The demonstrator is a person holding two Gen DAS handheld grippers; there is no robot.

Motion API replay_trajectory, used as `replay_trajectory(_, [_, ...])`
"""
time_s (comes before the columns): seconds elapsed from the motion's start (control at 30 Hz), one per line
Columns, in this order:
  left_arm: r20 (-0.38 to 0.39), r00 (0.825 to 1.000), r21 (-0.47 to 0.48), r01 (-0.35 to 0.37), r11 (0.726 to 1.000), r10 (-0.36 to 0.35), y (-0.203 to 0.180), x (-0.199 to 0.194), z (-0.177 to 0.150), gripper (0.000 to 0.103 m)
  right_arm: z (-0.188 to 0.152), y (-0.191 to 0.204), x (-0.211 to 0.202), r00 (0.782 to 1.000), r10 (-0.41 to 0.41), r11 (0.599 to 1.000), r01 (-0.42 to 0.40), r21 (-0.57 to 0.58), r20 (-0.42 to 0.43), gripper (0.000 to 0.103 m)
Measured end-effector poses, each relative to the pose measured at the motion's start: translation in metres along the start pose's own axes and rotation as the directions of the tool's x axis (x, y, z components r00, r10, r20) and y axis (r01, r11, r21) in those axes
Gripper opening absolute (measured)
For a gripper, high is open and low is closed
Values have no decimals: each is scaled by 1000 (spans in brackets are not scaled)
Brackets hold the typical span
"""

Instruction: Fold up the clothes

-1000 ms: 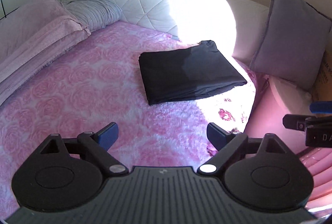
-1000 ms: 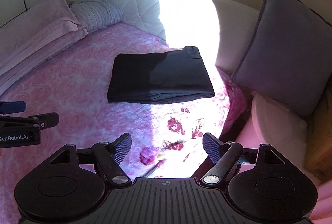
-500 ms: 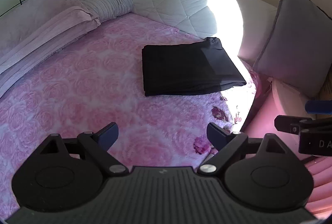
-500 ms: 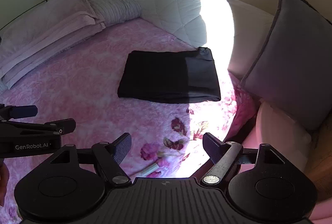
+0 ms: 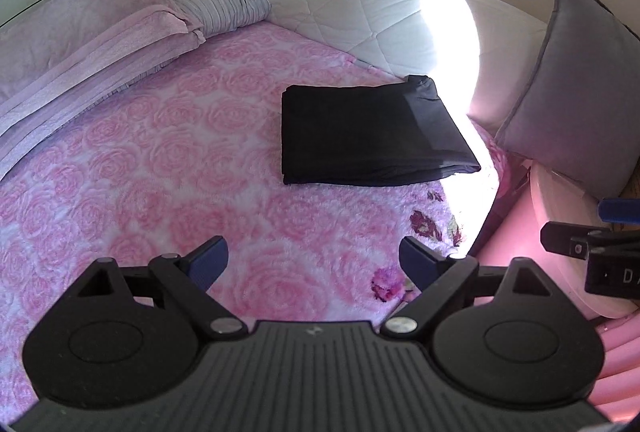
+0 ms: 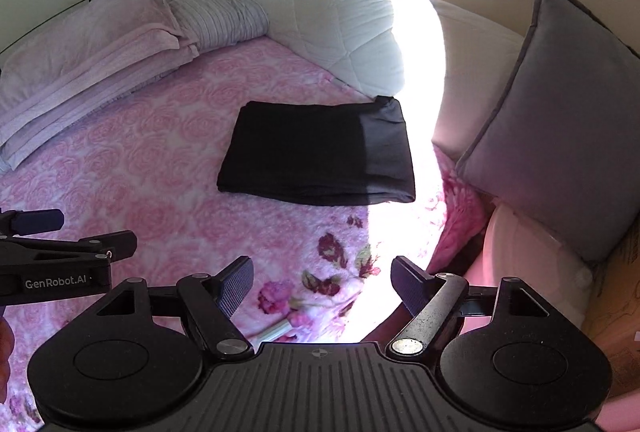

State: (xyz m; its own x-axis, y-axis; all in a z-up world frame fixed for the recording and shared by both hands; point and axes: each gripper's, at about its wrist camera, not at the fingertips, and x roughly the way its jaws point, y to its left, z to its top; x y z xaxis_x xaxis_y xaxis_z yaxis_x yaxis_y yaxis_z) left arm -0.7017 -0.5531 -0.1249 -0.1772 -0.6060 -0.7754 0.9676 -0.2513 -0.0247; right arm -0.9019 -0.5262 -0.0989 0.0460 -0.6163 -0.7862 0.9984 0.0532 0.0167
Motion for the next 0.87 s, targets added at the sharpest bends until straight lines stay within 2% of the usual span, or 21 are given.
replay_trajectory(0.23, [-18,1000,-27,2,1000,-3,4,4,-5,91,-4,4,-1,1000,-5,1000,5,0,-12,78])
replay_trajectory(0.43, [-18,1000,-12,6,1000,-6,1,5,-3,91,-3,5,-1,1000,-11,1000,11,4,-11,78])
replay_trajectory(0.87, [13,1000,-8,2,1000,-2,-6,5,0,91,0,3,2,1000,-8,1000,8,6,-9,78])
